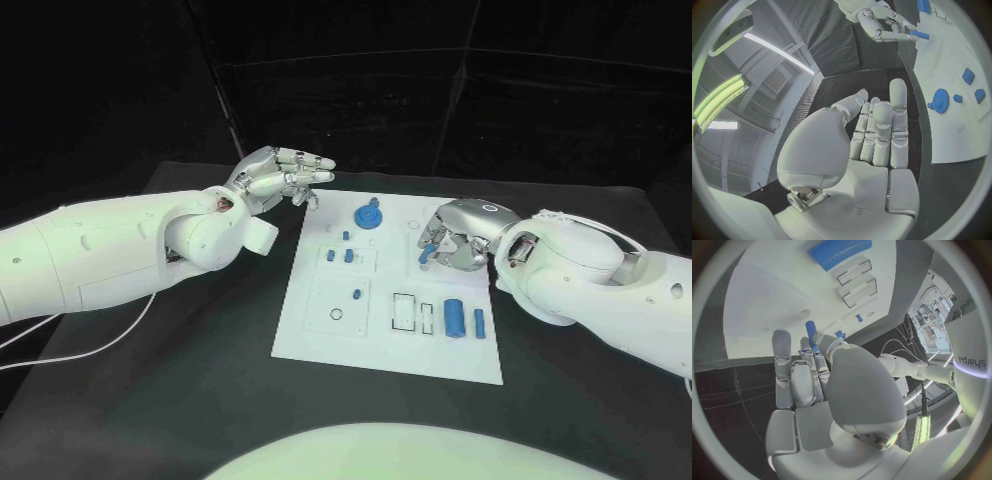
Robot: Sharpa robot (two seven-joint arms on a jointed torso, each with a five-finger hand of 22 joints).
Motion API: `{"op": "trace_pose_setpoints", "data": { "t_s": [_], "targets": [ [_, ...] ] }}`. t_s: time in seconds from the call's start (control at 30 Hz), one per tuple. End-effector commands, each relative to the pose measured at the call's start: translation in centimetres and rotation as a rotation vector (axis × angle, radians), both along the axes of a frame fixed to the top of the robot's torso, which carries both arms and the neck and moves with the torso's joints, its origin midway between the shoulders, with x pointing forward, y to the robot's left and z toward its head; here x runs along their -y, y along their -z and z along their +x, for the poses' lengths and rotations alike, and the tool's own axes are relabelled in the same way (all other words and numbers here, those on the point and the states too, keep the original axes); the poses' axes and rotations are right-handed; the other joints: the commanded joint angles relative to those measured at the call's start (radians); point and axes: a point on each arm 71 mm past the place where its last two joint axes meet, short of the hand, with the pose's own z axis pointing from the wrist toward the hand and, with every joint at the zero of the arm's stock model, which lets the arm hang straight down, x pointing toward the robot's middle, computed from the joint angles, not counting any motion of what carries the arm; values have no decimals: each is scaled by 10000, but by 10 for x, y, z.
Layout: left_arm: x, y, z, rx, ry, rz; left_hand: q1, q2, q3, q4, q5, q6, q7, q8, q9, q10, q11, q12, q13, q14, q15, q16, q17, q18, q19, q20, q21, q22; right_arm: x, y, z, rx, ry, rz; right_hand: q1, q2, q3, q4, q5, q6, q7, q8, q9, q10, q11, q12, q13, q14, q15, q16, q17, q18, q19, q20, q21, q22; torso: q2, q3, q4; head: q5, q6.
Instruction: Assemble the parts on the task board
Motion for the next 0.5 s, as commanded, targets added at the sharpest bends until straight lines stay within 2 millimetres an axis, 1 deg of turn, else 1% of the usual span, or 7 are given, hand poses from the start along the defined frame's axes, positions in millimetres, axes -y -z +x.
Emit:
{"op": "trace_pose_setpoints", "data": {
  "t_s": [0.03,0.13,0.2,0.27,0.33,0.43,0.5],
  "targets": [
    [0,-2,1,174,-7,-56,-3,110,-31,4,54,-11,-8,60,1,-52,18,48,10,0,-35,43,-2,142,29,-32,-39,-15,-2,-9,-5,147,-14,1026,-132,-7,74,-3,-38,64,-12,-27,-9,61,2,-66,-2,260,-40,47,17,14,-39,15,63,13,-1,-1,13,7,24],
    [0,-2,1,173,-15,-51,-3,110,-31,4,54,-11,-8,60,1,-52,18,48,10,0,-35,43,-2,142,29,-32,-39,-15,-7,-12,-11,16,-192,1359,-170,-19,79,-9,-36,63,-13,-31,-9,62,3,-80,-3,261,-40,51,21,13,-38,16,70,23,23,8,17,22,39],
    [0,-2,1,173,-18,-48,-3,110,-31,4,54,-11,-8,60,1,-52,18,48,10,0,-35,43,-2,142,29,-32,-39,-15,-15,-14,-15,-77,-445,1633,-206,-28,85,-15,-30,61,-13,-35,-10,61,5,-96,-4,261,-39,52,20,15,-46,17,66,10,31,8,16,36,40],
    [0,-2,1,175,-17,-47,-3,110,-31,4,54,-11,-8,60,1,-52,18,48,10,0,-35,43,-2,142,29,-32,-39,-15,-26,-16,-19,-86,-822,1925,-228,-34,93,-23,-16,54,-12,-41,-12,57,6,-109,-5,259,-38,49,11,18,-55,18,61,-5,27,-1,5,44,35],
    [0,-2,2,183,-10,-48,-3,110,-31,4,54,-11,-8,60,1,-52,18,48,10,0,-35,43,-2,142,29,-32,-39,-15,-40,-18,-22,-81,-1289,2203,-253,-37,133,-62,29,27,-6,-57,-18,38,12,-149,-9,259,-35,54,14,23,-72,20,55,-29,28,3,6,60,56],
    [2,-2,3,182,9,-49,-3,110,-31,4,54,-11,-8,60,1,-52,18,48,10,0,-35,43,-2,142,29,-32,-39,-15,-63,-19,-28,-118,-2094,2548,-294,-43,170,-99,58,-12,11,-74,-25,6,29,-199,-13,254,-26,49,-4,24,-89,25,52,-43,37,21,49,105,68],
    [2,-2,3,175,8,-42,-1,115,-33,3,53,-11,-7,61,1,-55,19,53,10,-1,-36,42,-9,142,30,-32,-41,-16,-74,-19,-32,-165,-2504,2676,-305,-47,176,-109,68,-18,14,-75,-25,1,32,-209,-13,254,-23,52,0,25,-94,27,50,-49,39,3,32,110,74]
  ]
}}
